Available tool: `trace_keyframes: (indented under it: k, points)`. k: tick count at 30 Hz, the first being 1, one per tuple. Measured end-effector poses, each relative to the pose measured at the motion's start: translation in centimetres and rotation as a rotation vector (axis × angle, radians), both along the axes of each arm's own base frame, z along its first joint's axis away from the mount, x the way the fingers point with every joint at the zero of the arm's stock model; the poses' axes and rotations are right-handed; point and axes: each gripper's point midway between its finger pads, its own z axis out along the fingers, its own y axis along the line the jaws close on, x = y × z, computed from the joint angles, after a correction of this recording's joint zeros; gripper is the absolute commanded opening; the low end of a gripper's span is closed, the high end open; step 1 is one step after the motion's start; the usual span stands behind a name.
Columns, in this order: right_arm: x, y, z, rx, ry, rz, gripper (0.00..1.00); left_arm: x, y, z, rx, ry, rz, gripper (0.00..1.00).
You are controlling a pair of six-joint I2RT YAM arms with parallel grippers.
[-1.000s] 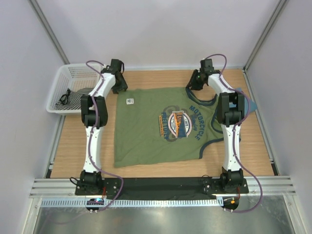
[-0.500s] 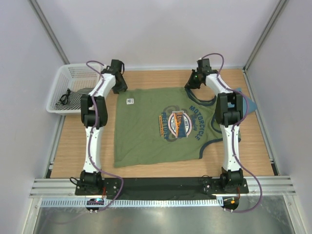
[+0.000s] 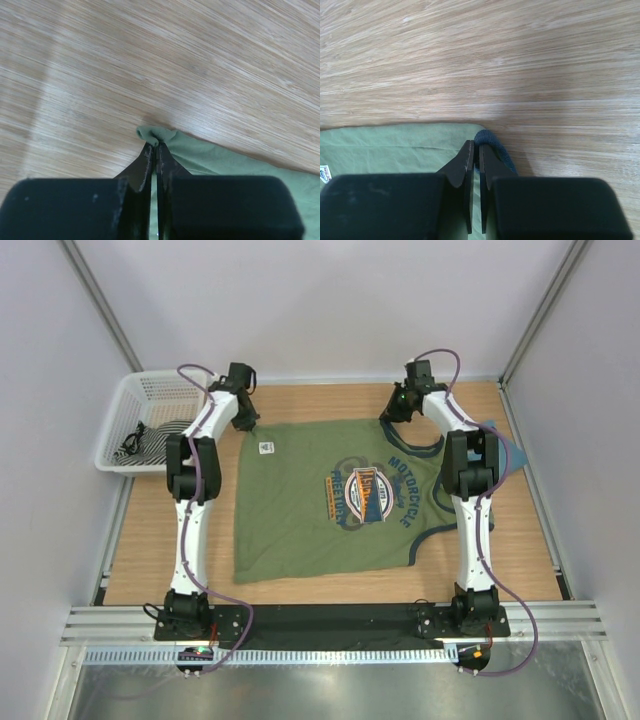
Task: Fold and stack the tank tops
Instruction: Fold the tank top
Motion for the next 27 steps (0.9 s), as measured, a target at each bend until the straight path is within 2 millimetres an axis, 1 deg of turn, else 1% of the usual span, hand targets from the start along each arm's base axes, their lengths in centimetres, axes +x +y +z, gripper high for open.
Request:
trace_keyframes:
  k: [3, 6, 9, 13, 16, 18, 21, 23, 27]
  points:
    - [0.0, 0.0, 0.1, 0.000, -0.001, -0.001, 0.01, -0.1, 0.3, 0.2, 0.018, -0.001, 0.003, 0.00]
    - [0.4, 0.1, 0.8, 0.003, -0.017, 0.000, 0.01, 0.0, 0.4, 1.0, 0.024, -0.012, -0.004, 0.00]
    - [0.9, 0.1, 1.9, 0.007, -0.045, 0.000, 0.01, 0.3, 0.4, 2.8, 0.022, -0.048, -0.010, 0.00]
    - [0.8, 0.1, 3.5, 0.010, -0.072, 0.000, 0.01, 0.1, 0.2, 5.9, 0.026, -0.108, -0.016, 0.00]
    - [0.0, 0.0, 4.8, 0.012, -0.083, 0.000, 0.01, -1.0, 0.1, 7.6, 0.032, -0.134, -0.024, 0.00]
    - [-0.9, -0.1, 6.1, 0.014, -0.096, 0.000, 0.01, -1.8, -0.1, 8.1, 0.034, -0.142, -0.031, 0.00]
    - [-2.2, -0.2, 8.0, 0.018, -0.119, 0.002, 0.01, -3.1, -0.5, 8.3, 0.040, -0.138, -0.044, 0.00]
    - [-3.4, -0.3, 9.3, 0.023, -0.138, 0.004, 0.01, -4.1, -0.7, 8.2, 0.047, -0.130, -0.053, 0.00]
    - [-6.1, -0.6, 10.7, 0.027, -0.151, 0.008, 0.01, -6.0, -1.1, 8.3, 0.063, -0.117, -0.066, 0.00]
